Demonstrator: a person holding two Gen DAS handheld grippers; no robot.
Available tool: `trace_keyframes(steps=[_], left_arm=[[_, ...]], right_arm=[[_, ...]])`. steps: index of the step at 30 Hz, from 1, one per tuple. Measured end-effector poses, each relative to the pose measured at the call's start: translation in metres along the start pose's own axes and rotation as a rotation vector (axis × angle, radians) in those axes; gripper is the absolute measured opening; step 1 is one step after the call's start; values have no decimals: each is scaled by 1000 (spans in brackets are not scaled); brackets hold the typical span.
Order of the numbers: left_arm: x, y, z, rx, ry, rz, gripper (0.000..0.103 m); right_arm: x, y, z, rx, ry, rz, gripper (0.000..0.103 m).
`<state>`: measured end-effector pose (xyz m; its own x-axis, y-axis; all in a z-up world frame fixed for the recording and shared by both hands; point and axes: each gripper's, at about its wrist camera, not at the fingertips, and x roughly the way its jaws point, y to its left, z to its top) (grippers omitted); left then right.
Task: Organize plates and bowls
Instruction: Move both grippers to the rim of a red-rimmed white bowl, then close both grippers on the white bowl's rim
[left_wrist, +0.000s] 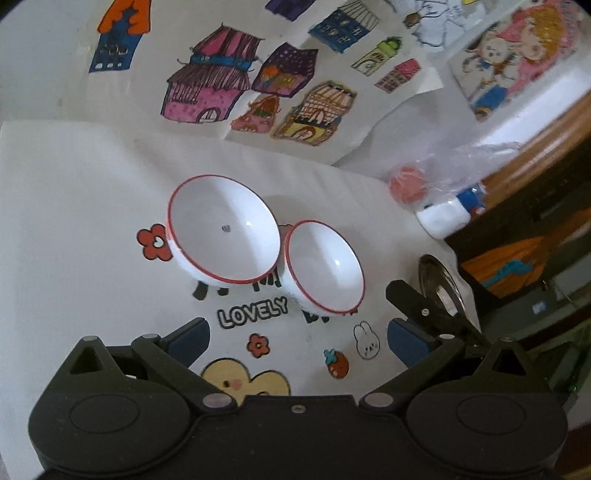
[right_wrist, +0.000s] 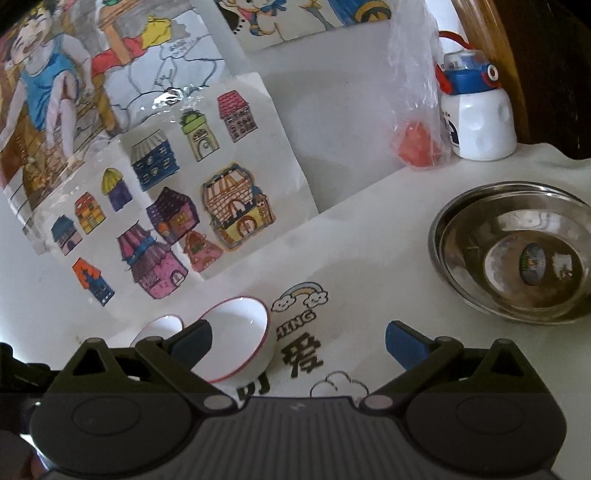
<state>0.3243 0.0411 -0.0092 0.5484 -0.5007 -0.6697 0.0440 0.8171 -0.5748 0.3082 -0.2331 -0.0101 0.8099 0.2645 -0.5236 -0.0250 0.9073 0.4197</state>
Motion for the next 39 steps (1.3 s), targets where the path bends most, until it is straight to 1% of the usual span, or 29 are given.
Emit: trace_keyframes(steps=[2,4,8,10,13,16,18,20,24,27,29,31,33,35,36,37,38,39], left_arm=[[7,-6,0,-23,-11,36,100],[12,-9,1,-56,-16,49,99],[21,-10,0,-134,-24,51,95],[23,-10,1,-158,-32,47,94],[25,-12,3,-168,-49,57,92],[30,-10,3,-185,-48,58,89],[34,-8,2,-199,-48,60,87],[37,-6,1,-213,-46,55,80],[39,-4,0,-225,-58,51,75],[41,-3,0,-234,-66,45,67],[42,-2,0,-236,-73,38,56],[44,-1,0,-238,-79,34,47],[46,0,0,-238,-83,25,42],[48,1,0,-229,-86,27,34],[49,1,0,-224,-87,23,31],[50,1,0,-218,-88,23,26],[50,1,0,-211,-90,26,23],[51,2,0,-208,-94,29,22]], right_arm=[[6,-1,2,8,3,-1,98],[10,-2,3,14,3,-1,96],[17,-6,3,22,11,6,92],[20,-8,2,26,16,12,91],[25,-10,0,33,24,27,82],[29,-10,-2,29,32,43,76],[31,-8,-3,22,28,55,69],[31,-6,-4,14,27,72,63],[33,-4,-6,10,38,93,49],[34,-2,-6,3,40,108,42],[35,0,-7,1,43,119,38],[35,1,-7,-2,43,132,33],[36,2,-8,-5,46,147,28],[36,2,-8,-7,48,155,26],[37,2,-9,-7,48,158,25],[37,2,-9,-7,50,162,24],[37,2,-9,-6,52,165,24],[37,2,-9,-5,54,168,24]])
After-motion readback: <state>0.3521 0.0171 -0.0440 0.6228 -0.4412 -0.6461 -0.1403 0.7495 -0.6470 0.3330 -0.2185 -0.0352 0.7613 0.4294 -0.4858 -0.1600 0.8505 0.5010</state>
